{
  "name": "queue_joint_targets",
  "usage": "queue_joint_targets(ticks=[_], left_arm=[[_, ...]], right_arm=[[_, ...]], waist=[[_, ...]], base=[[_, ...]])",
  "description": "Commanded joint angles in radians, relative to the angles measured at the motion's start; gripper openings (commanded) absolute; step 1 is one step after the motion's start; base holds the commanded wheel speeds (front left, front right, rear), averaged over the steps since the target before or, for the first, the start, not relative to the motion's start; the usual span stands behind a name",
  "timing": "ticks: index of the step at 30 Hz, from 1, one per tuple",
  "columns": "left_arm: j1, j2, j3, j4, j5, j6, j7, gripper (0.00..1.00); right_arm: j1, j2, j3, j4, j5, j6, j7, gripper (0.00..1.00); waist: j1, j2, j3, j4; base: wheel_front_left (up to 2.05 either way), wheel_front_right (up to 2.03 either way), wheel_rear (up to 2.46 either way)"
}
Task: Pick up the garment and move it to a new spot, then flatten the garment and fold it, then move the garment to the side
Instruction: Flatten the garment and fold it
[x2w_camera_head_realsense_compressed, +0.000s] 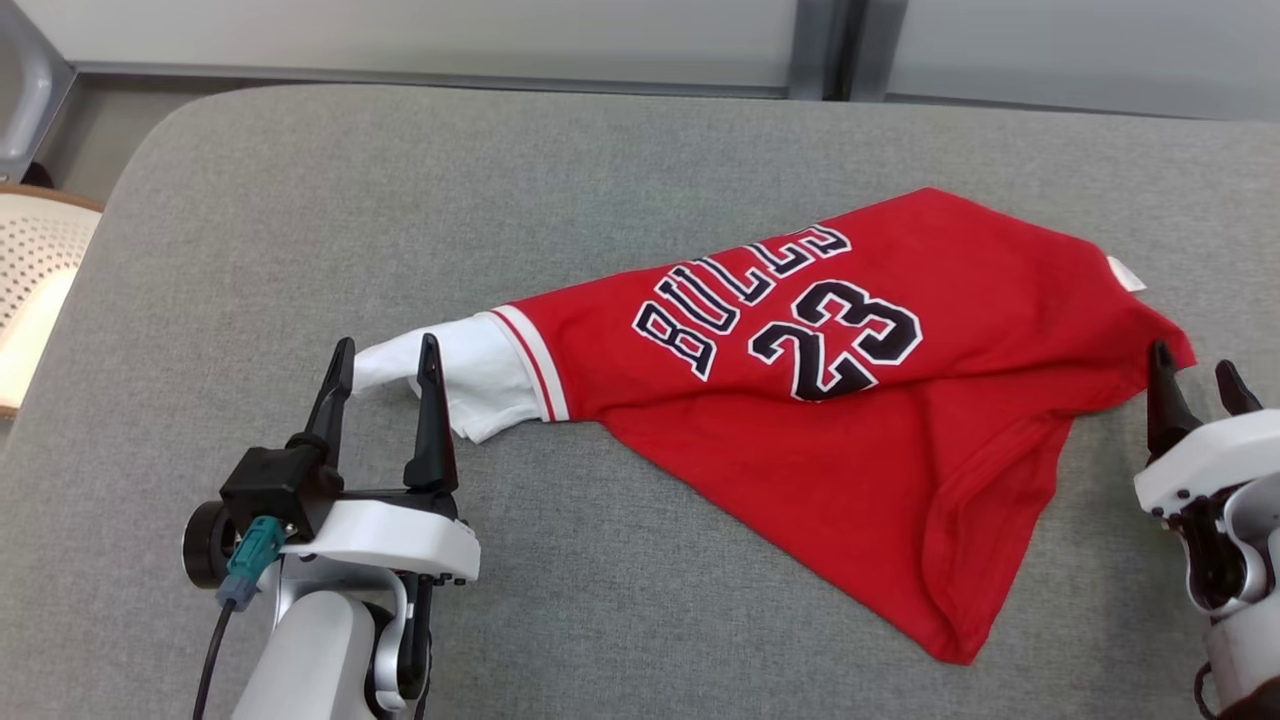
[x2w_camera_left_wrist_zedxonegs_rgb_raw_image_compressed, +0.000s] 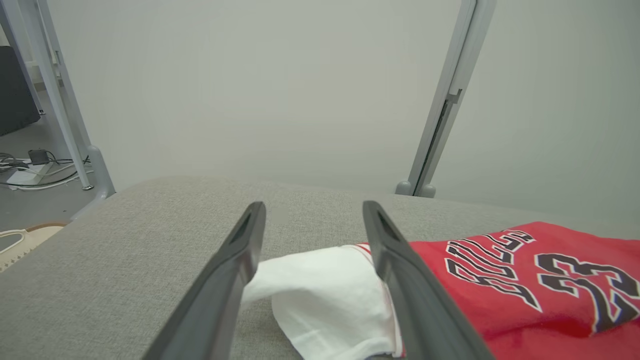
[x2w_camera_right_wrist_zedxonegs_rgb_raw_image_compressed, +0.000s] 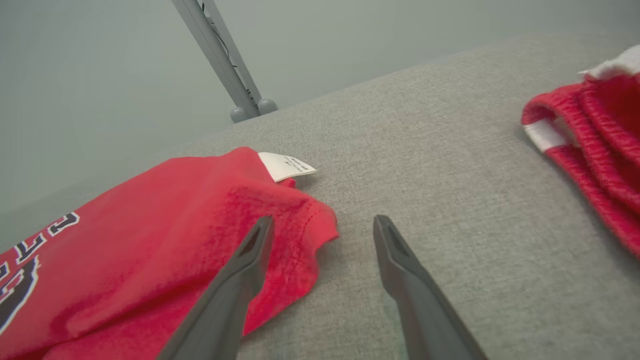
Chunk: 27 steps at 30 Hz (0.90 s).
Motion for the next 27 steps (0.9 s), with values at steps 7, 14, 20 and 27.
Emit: queue_joint_targets(ticks=[7,14,20,27], left_arm=[[-0.040,0.005,-0.031,-0.002,-0.015,0.014,-0.001,1.00],[-0.053,0.004,-0.052,-0.003,-0.029,0.030,-0.001,1.00],[-0.063,0.004,-0.068,-0.004,-0.046,0.038,-0.001,1.00],[-0.067,0.004,-0.094,-0.009,-0.065,0.040,-0.001,1.00]], right_arm=[[-0.100,-0.063,0.096,0.080,0.092,0.000,0.024,0.00],[-0.204,-0.178,0.218,0.066,0.002,0.000,-0.078,0.00],[-0.299,-0.300,0.301,0.070,-0.104,0.000,-0.102,0.00],[-0.430,-0.417,0.383,0.126,-0.202,0.000,-0.078,0.00]], waist=[[0.0000,0.0000,0.047,0.030],[0.0000,0.0000,0.059,0.038],[0.0000,0.0000,0.061,0.049],[0.0000,0.0000,0.082,0.075]], base=[[0.00,0.00,0.00],[0.00,0.00,0.00],[0.00,0.00,0.00],[0.00,0.00,0.00]])
